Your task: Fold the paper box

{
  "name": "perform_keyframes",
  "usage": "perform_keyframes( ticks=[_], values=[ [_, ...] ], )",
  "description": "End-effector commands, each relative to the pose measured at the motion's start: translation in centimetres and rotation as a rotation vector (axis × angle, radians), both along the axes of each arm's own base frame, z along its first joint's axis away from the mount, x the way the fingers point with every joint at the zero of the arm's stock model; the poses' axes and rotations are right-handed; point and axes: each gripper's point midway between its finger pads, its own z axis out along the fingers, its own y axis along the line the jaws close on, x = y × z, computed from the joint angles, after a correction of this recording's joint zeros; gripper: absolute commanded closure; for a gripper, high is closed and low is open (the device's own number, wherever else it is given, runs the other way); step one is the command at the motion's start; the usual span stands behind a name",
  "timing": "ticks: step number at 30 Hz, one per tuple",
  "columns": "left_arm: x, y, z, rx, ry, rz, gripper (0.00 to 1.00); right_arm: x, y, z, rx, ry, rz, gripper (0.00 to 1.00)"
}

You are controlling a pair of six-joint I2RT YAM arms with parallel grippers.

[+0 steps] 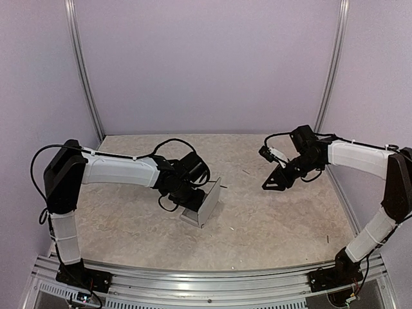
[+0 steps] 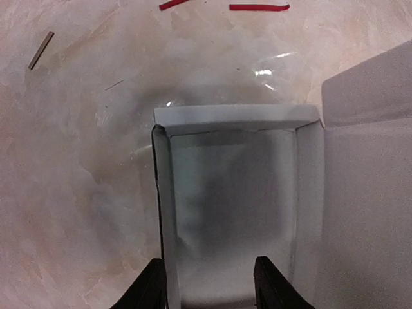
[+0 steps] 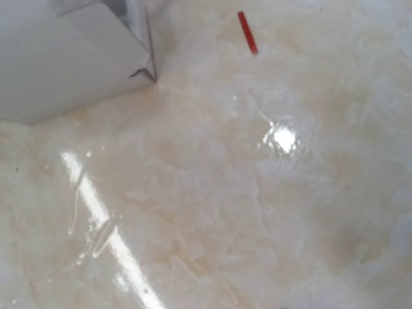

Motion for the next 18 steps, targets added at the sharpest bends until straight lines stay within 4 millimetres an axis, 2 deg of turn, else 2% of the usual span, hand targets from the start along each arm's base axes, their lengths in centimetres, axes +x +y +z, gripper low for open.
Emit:
perform_keyframes(
  ticks=[1, 6, 11, 14, 18],
  values=[
    [0.4, -1.2, 4.2, -0.143, -0.080, 0.028, 0.54, -0.2, 0.3, 1.0, 0.018, 0.035, 0.024, 0.56],
    [1.2, 1.8, 5.3, -0.102, -0.157, 0.107, 0.53, -1.5, 1.5, 0.1, 0.028, 0.074, 0.094, 0.56],
    [1.6, 5.5, 6.3, -0.089, -0.161, 0.133, 0.51, -3.7, 5.1, -0.6, 0.000, 0.058, 0.234, 0.59],
    [1.4, 7.0, 5.0, -0.098, -0.109, 0.154, 0.53, -4.4, 8.0, -0.8, -0.022, 0.033, 0.307, 0.65],
    [0.9, 7.8, 1.7, -0.159, -0.027, 0.161, 0.59, -3.5, 11.5, -1.6, -0.036, 0.020, 0.324, 0.72]
  ],
)
